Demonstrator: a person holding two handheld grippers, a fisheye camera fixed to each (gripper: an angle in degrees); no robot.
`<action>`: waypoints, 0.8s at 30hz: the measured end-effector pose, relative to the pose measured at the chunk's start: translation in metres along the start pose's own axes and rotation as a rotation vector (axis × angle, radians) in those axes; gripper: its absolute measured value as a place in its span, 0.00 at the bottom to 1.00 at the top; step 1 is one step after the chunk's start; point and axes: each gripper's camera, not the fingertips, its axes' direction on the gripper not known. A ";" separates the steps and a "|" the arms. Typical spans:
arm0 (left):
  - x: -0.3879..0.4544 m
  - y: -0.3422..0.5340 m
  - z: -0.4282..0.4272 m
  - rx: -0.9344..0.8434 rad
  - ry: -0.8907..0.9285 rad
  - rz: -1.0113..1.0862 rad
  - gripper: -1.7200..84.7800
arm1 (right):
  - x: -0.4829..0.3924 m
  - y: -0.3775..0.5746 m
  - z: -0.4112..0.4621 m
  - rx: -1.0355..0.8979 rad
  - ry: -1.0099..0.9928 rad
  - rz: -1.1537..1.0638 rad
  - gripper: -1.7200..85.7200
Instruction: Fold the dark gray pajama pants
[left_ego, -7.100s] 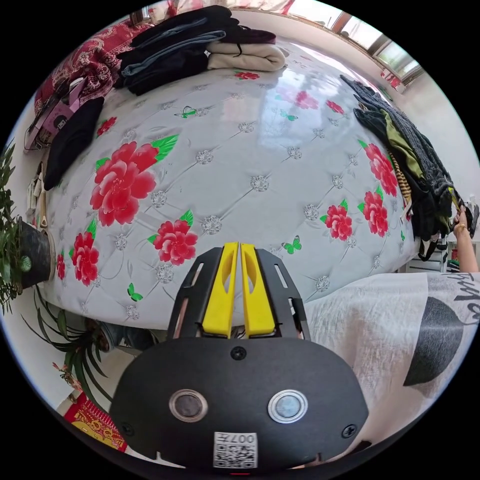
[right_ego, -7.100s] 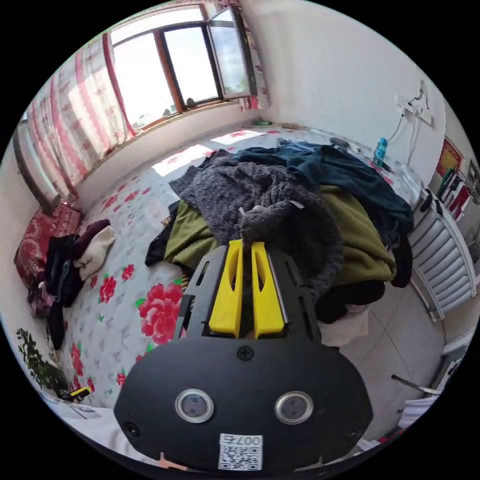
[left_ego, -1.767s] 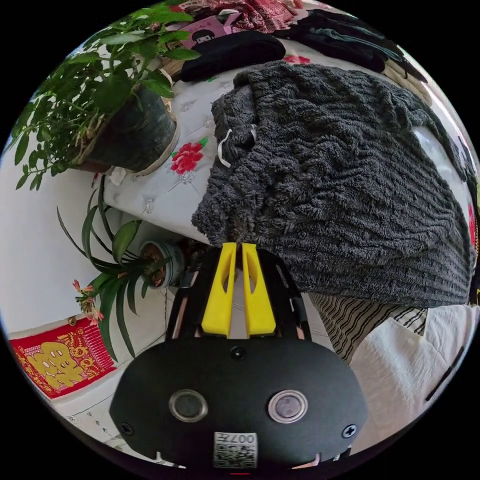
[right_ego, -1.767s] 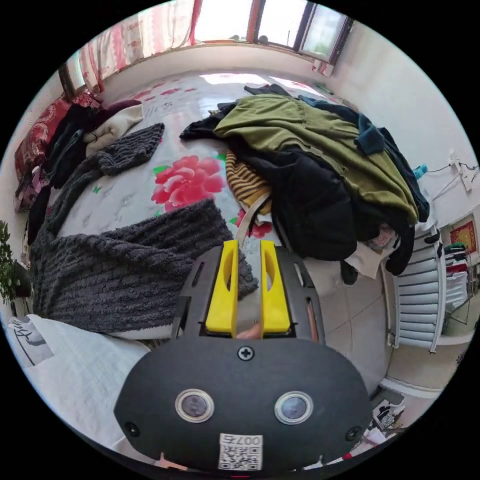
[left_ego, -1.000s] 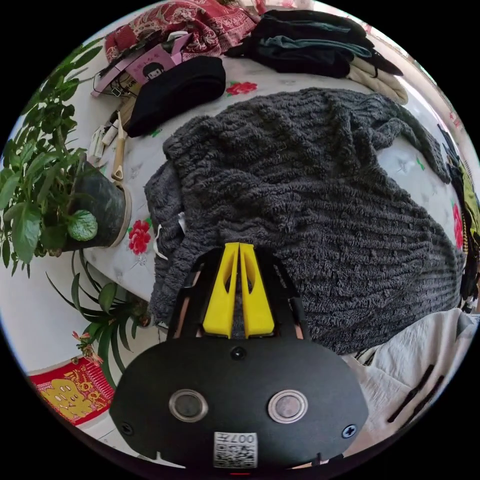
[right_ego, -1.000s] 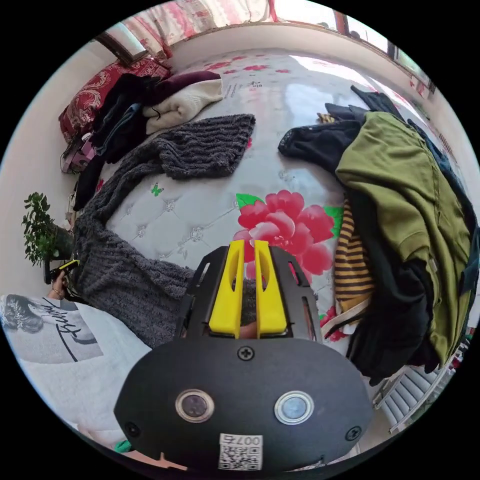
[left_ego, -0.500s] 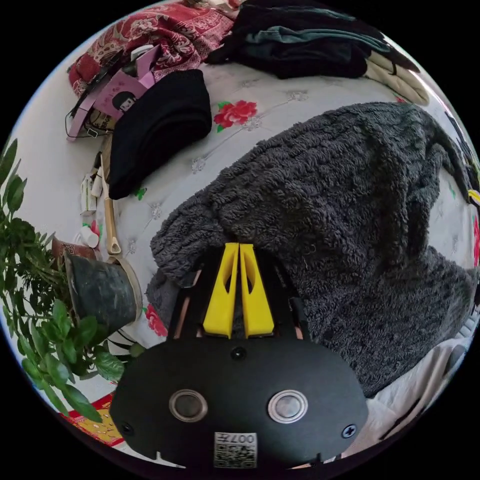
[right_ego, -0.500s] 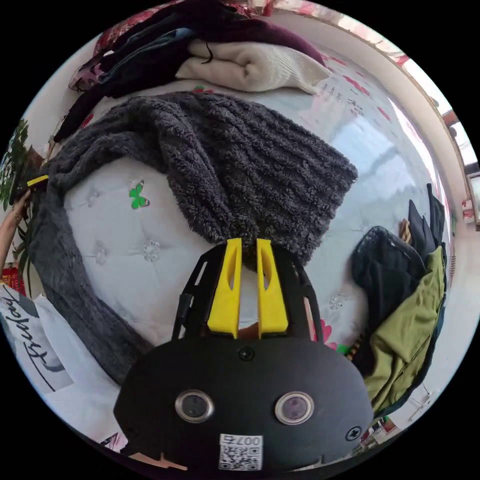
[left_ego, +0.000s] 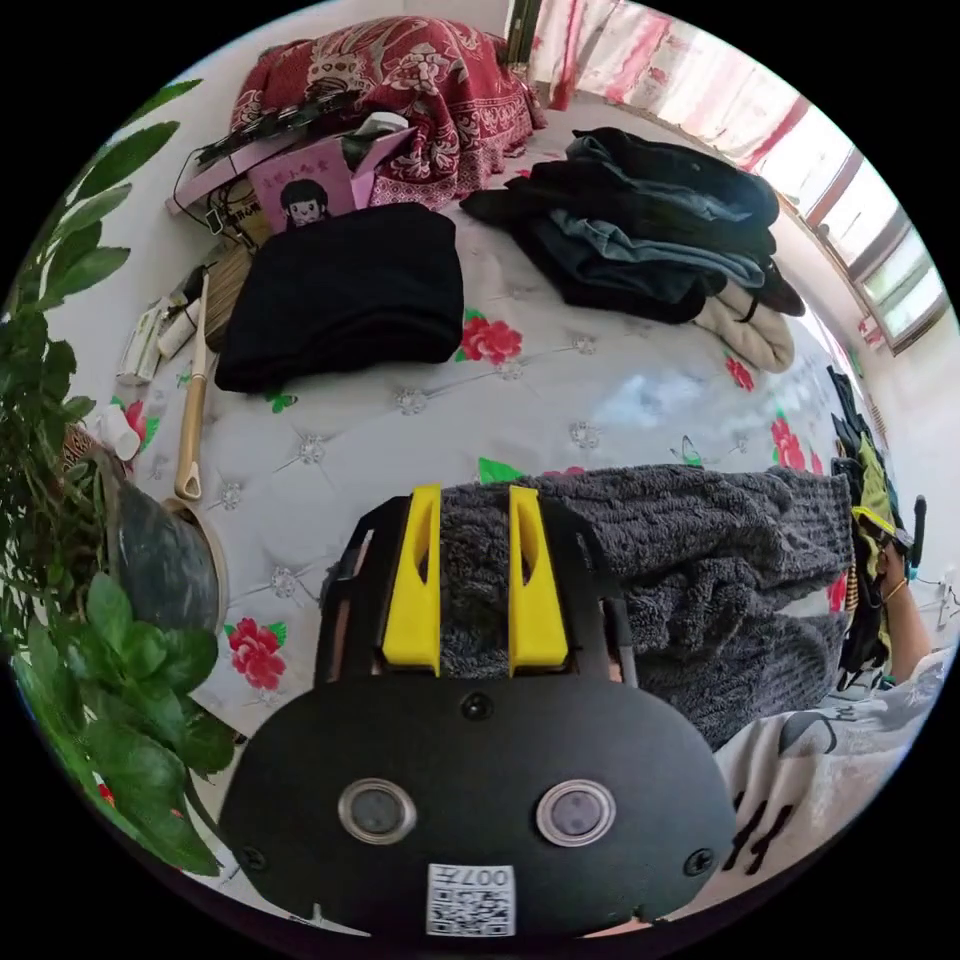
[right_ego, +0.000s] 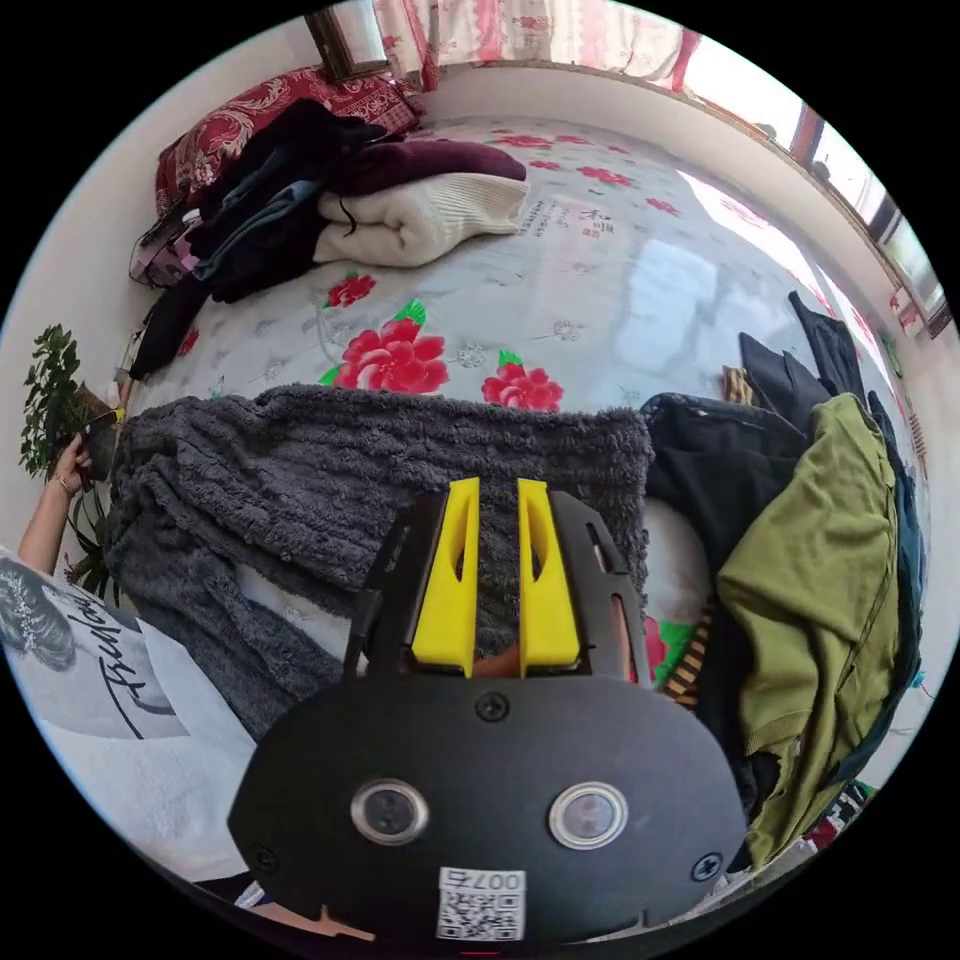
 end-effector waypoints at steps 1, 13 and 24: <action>0.000 -0.013 0.021 -0.101 -0.052 0.008 0.17 | -0.005 -0.005 0.010 -0.026 0.000 -0.018 0.07; 0.050 0.018 -0.064 0.485 -0.380 0.096 0.03 | -0.022 0.001 0.082 -0.118 0.128 -0.061 0.10; 0.049 0.005 0.034 0.210 -0.365 0.000 0.10 | -0.015 -0.004 0.046 0.030 0.169 -0.019 0.10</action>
